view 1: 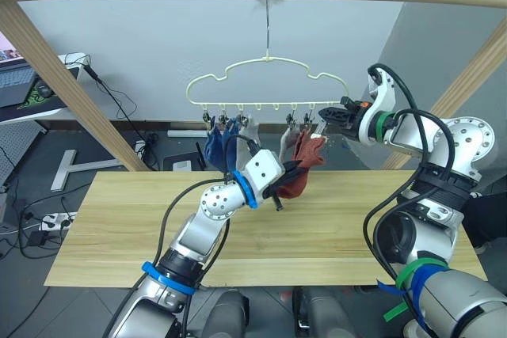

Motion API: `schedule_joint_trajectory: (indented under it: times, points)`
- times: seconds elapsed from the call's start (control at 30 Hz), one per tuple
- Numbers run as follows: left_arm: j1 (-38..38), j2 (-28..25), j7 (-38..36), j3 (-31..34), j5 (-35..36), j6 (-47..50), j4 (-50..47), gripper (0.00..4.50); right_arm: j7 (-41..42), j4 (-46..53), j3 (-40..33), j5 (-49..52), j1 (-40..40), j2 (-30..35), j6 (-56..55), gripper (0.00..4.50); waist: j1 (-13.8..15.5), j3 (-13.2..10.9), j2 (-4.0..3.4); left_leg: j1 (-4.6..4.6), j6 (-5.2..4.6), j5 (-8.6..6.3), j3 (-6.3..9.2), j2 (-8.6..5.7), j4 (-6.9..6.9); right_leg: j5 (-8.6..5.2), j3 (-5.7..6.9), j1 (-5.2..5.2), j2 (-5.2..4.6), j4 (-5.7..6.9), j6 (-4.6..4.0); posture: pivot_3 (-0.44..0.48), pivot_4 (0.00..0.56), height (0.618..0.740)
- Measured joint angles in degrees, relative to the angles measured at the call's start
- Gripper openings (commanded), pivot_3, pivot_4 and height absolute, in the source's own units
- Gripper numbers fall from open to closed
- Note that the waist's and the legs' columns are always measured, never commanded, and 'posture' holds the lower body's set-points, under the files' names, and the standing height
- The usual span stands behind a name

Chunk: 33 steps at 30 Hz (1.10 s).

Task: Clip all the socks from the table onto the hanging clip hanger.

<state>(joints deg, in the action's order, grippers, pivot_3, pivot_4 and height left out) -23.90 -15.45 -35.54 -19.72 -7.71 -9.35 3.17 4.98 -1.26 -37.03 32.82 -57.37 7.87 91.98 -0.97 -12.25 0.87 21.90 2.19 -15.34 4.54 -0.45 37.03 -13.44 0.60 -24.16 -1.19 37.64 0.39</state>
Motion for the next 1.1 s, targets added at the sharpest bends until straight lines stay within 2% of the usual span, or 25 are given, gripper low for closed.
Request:
schedule_joint_trajectory:
  times: [0.77,0.87,1.0,1.1]
  points:
    - [-4.26,-0.07,6.17,-0.04,-5.96,-3.76,6.62,0.01,-2.27,-0.27,-0.92,2.73,-0.31,-0.20,0.06,0.00,-0.43,0.00,0.00,0.00,-0.01,0.00,0.01,0.00,-0.01,0.00,0.00,0.00,0.00,0.01,0.00,-0.052,0.207,0.740]
    - [-4.27,0.03,6.20,-0.04,-5.90,-3.80,6.64,0.00,-2.33,-0.28,-1.05,3.50,-0.27,-0.11,0.08,0.75,-0.56,0.00,0.00,0.00,-0.01,0.00,0.00,0.01,-0.01,0.00,0.00,0.00,0.00,0.01,0.00,-0.050,0.208,0.740]
    - [-4.27,0.43,6.13,-0.04,-5.74,-3.79,6.63,0.00,-2.59,-0.97,-1.18,3.95,0.07,0.16,0.09,2.28,-0.87,-0.01,-0.01,0.00,-0.01,0.00,-0.02,0.02,-0.01,0.00,-0.02,-0.02,0.00,0.04,0.00,-0.050,0.208,0.740]
    - [-4.26,0.75,6.04,-0.05,-5.64,-3.75,6.56,0.00,-2.58,-1.22,-1.25,4.00,0.06,0.62,0.09,3.21,-0.89,-0.02,-0.02,-0.01,-0.01,0.00,-0.03,0.03,-0.02,0.00,-0.02,-0.04,0.02,0.06,0.00,-0.050,0.208,0.740]
